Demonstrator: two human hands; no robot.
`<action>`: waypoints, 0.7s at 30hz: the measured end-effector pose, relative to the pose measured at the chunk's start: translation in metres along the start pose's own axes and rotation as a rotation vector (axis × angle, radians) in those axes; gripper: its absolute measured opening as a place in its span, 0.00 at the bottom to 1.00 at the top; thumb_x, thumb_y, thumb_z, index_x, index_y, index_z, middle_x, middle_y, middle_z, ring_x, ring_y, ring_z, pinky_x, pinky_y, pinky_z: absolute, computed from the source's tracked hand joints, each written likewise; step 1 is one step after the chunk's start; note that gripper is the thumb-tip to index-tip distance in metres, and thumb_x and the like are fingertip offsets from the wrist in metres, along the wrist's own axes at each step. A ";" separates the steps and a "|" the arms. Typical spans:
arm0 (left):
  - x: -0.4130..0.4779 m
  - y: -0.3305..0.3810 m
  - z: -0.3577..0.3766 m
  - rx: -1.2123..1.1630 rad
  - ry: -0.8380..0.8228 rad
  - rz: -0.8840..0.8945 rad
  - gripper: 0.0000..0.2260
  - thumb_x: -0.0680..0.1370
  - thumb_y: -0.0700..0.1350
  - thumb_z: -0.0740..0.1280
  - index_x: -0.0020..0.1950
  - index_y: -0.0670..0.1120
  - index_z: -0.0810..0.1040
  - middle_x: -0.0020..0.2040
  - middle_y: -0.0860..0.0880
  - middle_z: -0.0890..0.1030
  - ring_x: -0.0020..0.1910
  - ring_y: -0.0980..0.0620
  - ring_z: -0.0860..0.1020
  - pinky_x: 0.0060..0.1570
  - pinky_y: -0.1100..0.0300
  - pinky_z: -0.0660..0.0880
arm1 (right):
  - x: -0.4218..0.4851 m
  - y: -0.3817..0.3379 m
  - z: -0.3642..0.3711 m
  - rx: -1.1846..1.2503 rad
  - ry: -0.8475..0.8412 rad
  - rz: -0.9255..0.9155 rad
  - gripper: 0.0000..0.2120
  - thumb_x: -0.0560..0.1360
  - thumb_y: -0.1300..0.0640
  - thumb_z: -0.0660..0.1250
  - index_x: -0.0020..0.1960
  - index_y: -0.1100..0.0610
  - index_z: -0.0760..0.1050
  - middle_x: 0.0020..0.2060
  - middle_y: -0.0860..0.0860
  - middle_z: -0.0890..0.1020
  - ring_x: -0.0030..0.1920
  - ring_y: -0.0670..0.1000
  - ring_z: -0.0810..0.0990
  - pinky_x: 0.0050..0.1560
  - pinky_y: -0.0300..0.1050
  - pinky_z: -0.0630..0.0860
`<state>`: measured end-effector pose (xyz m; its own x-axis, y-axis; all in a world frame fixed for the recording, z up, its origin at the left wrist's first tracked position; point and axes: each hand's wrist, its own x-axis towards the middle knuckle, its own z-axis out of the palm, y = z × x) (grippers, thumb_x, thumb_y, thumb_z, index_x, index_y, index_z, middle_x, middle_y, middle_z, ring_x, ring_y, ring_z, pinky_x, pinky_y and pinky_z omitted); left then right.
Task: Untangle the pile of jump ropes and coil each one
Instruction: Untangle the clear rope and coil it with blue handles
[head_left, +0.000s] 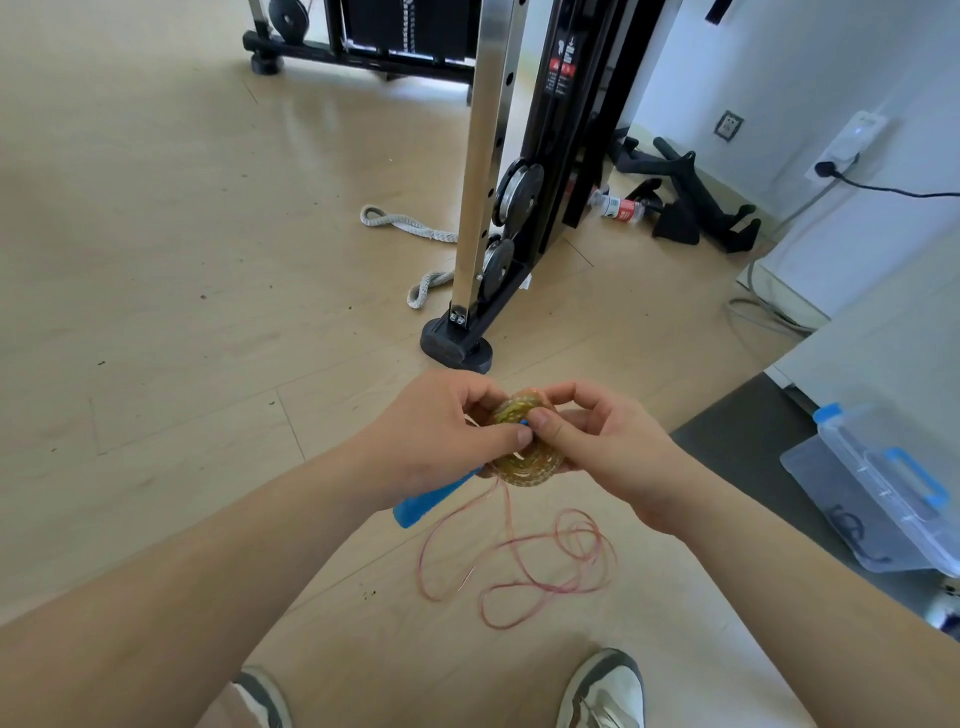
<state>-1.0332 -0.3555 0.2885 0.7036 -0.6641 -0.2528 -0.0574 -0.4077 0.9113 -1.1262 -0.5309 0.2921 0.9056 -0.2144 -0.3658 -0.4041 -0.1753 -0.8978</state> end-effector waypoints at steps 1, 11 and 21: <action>0.000 0.001 -0.001 -0.010 -0.001 -0.008 0.04 0.76 0.47 0.76 0.50 0.49 0.85 0.42 0.51 0.87 0.38 0.53 0.86 0.40 0.61 0.83 | -0.001 -0.001 -0.001 -0.005 -0.012 -0.014 0.09 0.80 0.55 0.70 0.58 0.57 0.78 0.48 0.57 0.88 0.51 0.62 0.86 0.58 0.63 0.80; -0.001 -0.001 -0.002 -0.104 -0.094 0.068 0.08 0.79 0.43 0.72 0.57 0.51 0.86 0.46 0.51 0.88 0.48 0.49 0.86 0.53 0.51 0.84 | -0.003 -0.010 -0.010 -0.125 -0.047 -0.109 0.10 0.75 0.67 0.70 0.53 0.63 0.71 0.41 0.56 0.85 0.37 0.52 0.80 0.40 0.50 0.78; 0.002 -0.006 -0.009 -0.035 -0.061 0.134 0.06 0.79 0.43 0.73 0.53 0.52 0.87 0.46 0.51 0.88 0.48 0.50 0.86 0.55 0.51 0.82 | -0.006 -0.001 -0.030 -0.292 -0.261 -0.058 0.13 0.76 0.61 0.71 0.59 0.50 0.83 0.53 0.49 0.85 0.57 0.49 0.83 0.64 0.51 0.79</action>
<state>-1.0246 -0.3488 0.2855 0.6467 -0.7485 -0.1469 -0.1218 -0.2915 0.9488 -1.1356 -0.5583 0.3024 0.9151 0.0491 -0.4002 -0.3365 -0.4536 -0.8252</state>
